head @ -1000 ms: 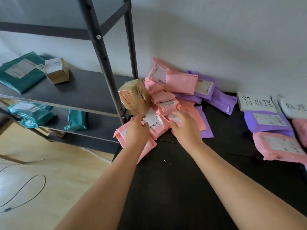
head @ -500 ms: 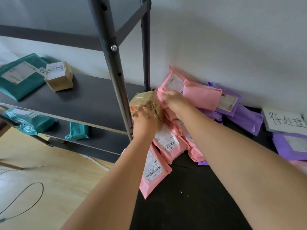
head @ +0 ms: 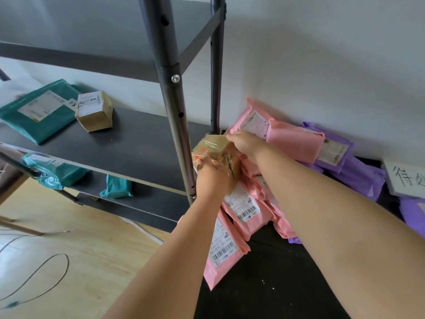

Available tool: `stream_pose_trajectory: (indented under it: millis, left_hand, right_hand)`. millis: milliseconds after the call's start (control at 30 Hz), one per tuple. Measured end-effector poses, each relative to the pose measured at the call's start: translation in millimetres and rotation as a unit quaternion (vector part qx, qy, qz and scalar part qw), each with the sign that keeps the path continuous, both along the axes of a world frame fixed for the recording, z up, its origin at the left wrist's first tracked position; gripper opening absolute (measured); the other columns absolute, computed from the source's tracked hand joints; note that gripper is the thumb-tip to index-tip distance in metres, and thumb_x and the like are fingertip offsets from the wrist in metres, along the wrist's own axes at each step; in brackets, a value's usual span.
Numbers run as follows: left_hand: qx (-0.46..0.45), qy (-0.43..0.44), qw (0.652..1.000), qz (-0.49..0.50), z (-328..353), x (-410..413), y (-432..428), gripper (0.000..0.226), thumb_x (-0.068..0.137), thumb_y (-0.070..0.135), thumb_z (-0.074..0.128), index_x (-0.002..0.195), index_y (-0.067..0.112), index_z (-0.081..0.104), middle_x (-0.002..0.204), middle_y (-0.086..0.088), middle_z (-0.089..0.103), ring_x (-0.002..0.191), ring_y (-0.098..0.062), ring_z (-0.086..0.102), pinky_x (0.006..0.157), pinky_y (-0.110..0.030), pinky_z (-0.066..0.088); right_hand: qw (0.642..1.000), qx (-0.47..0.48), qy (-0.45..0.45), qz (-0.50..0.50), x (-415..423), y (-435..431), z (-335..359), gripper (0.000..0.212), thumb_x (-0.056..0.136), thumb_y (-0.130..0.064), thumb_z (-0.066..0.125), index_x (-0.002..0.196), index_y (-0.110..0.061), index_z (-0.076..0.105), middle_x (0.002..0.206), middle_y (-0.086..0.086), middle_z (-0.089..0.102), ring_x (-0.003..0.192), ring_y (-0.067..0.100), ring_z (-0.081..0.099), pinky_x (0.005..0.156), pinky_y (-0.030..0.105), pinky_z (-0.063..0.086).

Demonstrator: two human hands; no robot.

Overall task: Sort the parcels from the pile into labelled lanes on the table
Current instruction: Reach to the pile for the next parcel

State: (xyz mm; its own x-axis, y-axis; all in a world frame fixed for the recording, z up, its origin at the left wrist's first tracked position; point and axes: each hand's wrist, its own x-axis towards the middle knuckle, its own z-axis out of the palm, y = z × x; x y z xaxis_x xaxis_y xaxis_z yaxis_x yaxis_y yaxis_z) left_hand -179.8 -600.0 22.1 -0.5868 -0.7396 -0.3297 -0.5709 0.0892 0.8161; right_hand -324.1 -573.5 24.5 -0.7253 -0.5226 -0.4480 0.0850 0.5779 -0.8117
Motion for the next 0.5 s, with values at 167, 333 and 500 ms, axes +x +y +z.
stream_pose_trajectory:
  millis: [167, 333, 500]
  left_hand:
    - [-0.005, 0.046, 0.999, -0.001, 16, 11, 14, 0.048, 0.098, 0.019, 0.040, 0.144, 0.031, 0.039, 0.137, 0.002, 0.051, 0.097, -0.027, 0.066, 0.070, -0.034, 0.052]
    - [-0.048, 0.094, 0.994, -0.015, 45, 18, 34, 0.046, 0.099, 0.018, 0.042, 0.144, 0.026, 0.041, 0.140, 0.004, 0.049, 0.105, -0.018, 0.059, 0.078, -0.034, 0.051]
    - [-0.004, 0.170, 0.985, -0.005, 85, 32, 64, 0.044, 0.098, 0.020, 0.045, 0.140, 0.032, 0.047, 0.135, 0.010, 0.053, 0.098, -0.010, 0.063, 0.075, -0.029, 0.058]
  right_hand:
    - [0.999, 0.001, -0.021, -0.048, 2, 23, 12, 0.059, 0.093, -0.036, 0.060, 0.144, -0.009, 0.048, 0.134, 0.013, 0.058, 0.117, 0.031, 0.058, 0.103, 0.046, 0.047]
    - [0.997, -0.013, -0.006, -0.076, 15, 60, 46, 0.037, 0.097, -0.027, 0.060, 0.127, -0.007, 0.060, 0.117, 0.012, 0.068, 0.106, 0.028, 0.065, 0.098, 0.044, 0.053]
    - [0.994, -0.029, 0.073, -0.075, 38, 116, 89, 0.024, 0.097, -0.022, 0.059, 0.117, -0.010, 0.065, 0.106, 0.012, 0.071, 0.085, 0.020, 0.065, 0.077, 0.030, 0.052]
